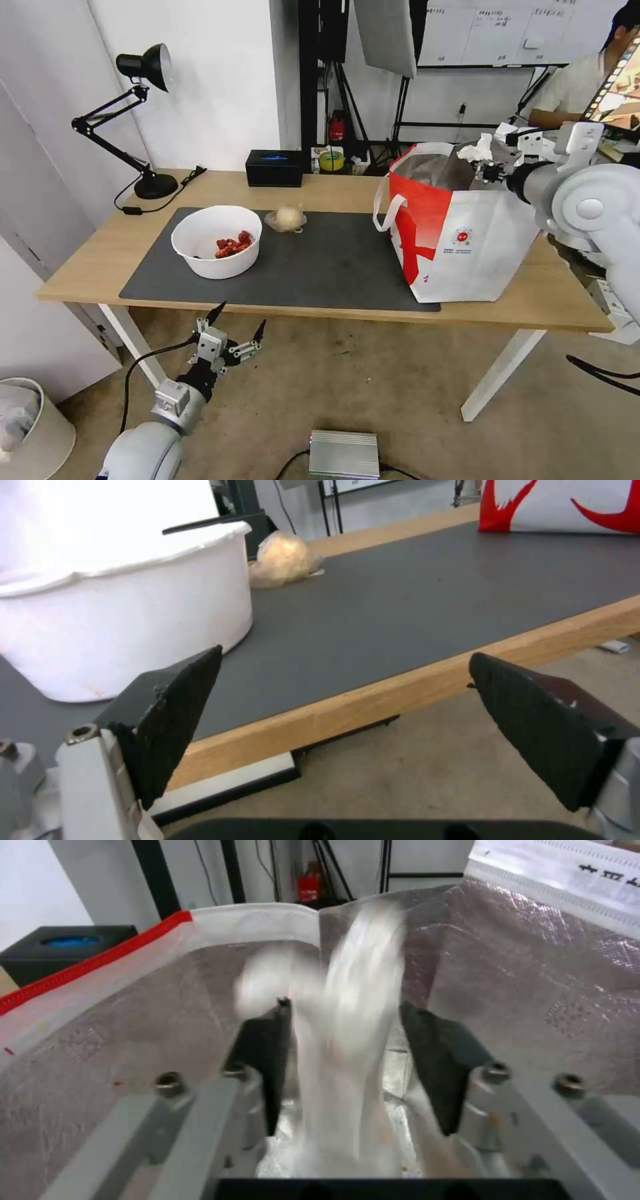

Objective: Pick up the trash from the table and place it into the takeout bag.

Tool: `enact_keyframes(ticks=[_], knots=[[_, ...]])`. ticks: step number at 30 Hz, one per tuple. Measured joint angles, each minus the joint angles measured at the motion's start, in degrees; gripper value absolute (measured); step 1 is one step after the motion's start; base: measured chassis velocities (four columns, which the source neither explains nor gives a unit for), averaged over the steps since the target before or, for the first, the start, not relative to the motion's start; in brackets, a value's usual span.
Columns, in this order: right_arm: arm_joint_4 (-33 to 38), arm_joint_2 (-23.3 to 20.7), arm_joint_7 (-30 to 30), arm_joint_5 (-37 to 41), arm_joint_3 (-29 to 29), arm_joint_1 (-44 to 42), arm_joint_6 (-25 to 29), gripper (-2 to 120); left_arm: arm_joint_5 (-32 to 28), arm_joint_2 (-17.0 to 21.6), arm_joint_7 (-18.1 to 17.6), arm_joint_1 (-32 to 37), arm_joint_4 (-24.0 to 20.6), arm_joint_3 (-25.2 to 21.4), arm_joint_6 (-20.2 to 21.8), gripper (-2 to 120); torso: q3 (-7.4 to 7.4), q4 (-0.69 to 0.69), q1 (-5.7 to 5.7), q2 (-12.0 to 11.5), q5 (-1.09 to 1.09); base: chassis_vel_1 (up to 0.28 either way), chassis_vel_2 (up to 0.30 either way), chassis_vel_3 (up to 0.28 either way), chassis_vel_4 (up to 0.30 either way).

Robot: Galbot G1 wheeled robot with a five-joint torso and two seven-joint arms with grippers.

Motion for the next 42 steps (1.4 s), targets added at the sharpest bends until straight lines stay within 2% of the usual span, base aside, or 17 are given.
enact_keyframes(ticks=[3, 4, 7, 8, 10, 14, 19, 25, 26, 29, 30, 32, 34, 37, 40, 42], knots=[[0.3, -0.4, -0.1, -0.1, 0.7, -0.7, -0.1, 63, 0.1, 0.0, 0.0, 0.0, -0.1, 0.2, 0.0, 100, 0.0, 0.0, 0.0, 0.0, 0.0, 0.0, 0.0, 0.0, 0.0], [0.3, -0.4, -0.1, -0.1, 0.7, -0.7, -0.1, 63, 0.1, 0.0, 0.0, 0.0, -0.1, 0.2, 0.0, 100, 0.0, 0.0, 0.0, 0.0, 0.0, 0.0, 0.0, 0.0, 0.0], [0.5, -0.7, -0.4, -0.1, 1.1, -1.2, -0.1, 76, 0.1, 0.0, 0.0, -0.1, -0.1, 0.2, 0.0, 100, 0.0, 0.0, 0.0, 0.0, 0.0, 0.0, 0.0, 0.0, 0.0], [0.5, -0.7, -0.4, -0.1, 1.1, -1.2, -0.1, 76, 0.1, 0.0, 0.0, -0.1, -0.1, 0.2, 0.0, 100, 0.0, 0.0, 0.0, 0.0, 0.0, 0.0, 0.0, 0.0, 0.0], [1.0, -0.8, -0.6, -0.3, 1.4, -1.5, 0.2, 88, 0.1, 0.0, 0.0, -0.1, -0.3, 0.2, 0.0, 100, 0.0, 0.0, 0.0, 0.0, 0.0, 0.0, 0.0, 0.0, 0.0], [1.8, -1.1, -0.6, -0.5, 1.6, -1.6, 1.3, 99, 0.0, -0.1, 0.0, -0.1, -0.7, 0.2, 0.0, 100, 0.0, 0.0, 0.0, 0.0, 0.0, 0.0, 0.0, 0.0, 0.0], [2.7, -1.4, -2.2, -1.1, 1.8, -2.1, 3.5, 100, 0.0, -0.2, 0.0, 0.0, -0.9, 0.2, 0.0, 100, 0.0, 0.0, 0.0, 0.0, 0.0, 0.0, 0.0, 0.0, 0.0], [6.6, -1.4, -11.3, -4.1, 2.7, -6.0, 11.7, 100, 0.1, -0.2, 0.0, 0.1, -1.2, 0.2, 0.0, 100, 0.0, 0.0, 0.0, 0.0, 0.0, 0.0, 0.0, 0.0, 0.0], [6.6, -1.4, -11.3, -4.1, 2.7, -6.0, 11.7, 100, 0.1, -0.2, 0.0, 0.1, -1.2, 0.2, 0.0, 100, 0.0, 0.0, 0.0, 0.0, 0.0, 0.0, 0.0, 0.0, 0.0], [9.9, -1.4, -15.7, -6.5, 2.7, -9.5, 17.2, 100, 0.1, -0.3, 0.0, 0.3, -1.5, 0.1, 0.0, 100, -0.01, 0.0, 0.0, 0.0, -0.01, 0.0, 0.0, 0.0, 0.0], [9.9, -1.4, -15.7, -6.5, 2.7, -9.5, 17.2, 100, 0.1, -0.3, 0.0, 0.3, -1.5, 0.1, 0.0, 100, -0.01, 0.0, 0.0, 0.0, -0.01, 0.0, 0.0, 0.0, 0.0], [12.5, -1.4, -19.6, -9.0, 3.3, -13.7, 21.8, 100, 0.1, -0.4, -0.1, 0.5, -1.7, 0.0, 0.0, 100, -0.01, 0.01, 0.0, 0.0, -0.02, 0.0, 0.0, 0.0, 0.0], [13.3, -1.4, -20.6, -10.0, 3.5, -15.3, 23.0, 100, 0.1, -0.4, -0.1, 0.6, -1.8, -0.1, 0.0, 100, -0.01, 0.01, 0.0, 0.0, -0.01, 0.0, 0.0, 0.0, 0.0], [16.3, -1.0, -24.3, -14.8, 5.1, -23.3, 27.4, 100, 0.1, -0.4, -0.1, 0.8, -2.0, -0.4, 0.0, 100, -0.01, -0.01, 0.0, 0.0, 0.01, 0.0, 0.0, 0.0, 0.0], [18.2, -0.7, -25.1, -17.2, 5.5, -27.0, 29.2, 100, 0.1, -0.7, -0.1, 0.9, -2.1, -0.5, 0.0, 100, -0.01, -0.01, -0.01, 0.0, 0.03, 0.0, 0.0, 0.0, 0.0], [19.2, -0.7, -25.2, -18.8, 5.7, -28.6, 30.0, 100, 0.3, -1.1, -0.1, 0.9, -2.1, -0.3, -0.1, 100, -0.01, 0.01, 0.0, 0.0, -0.04, 0.0, 0.0, 0.0, 0.0]])
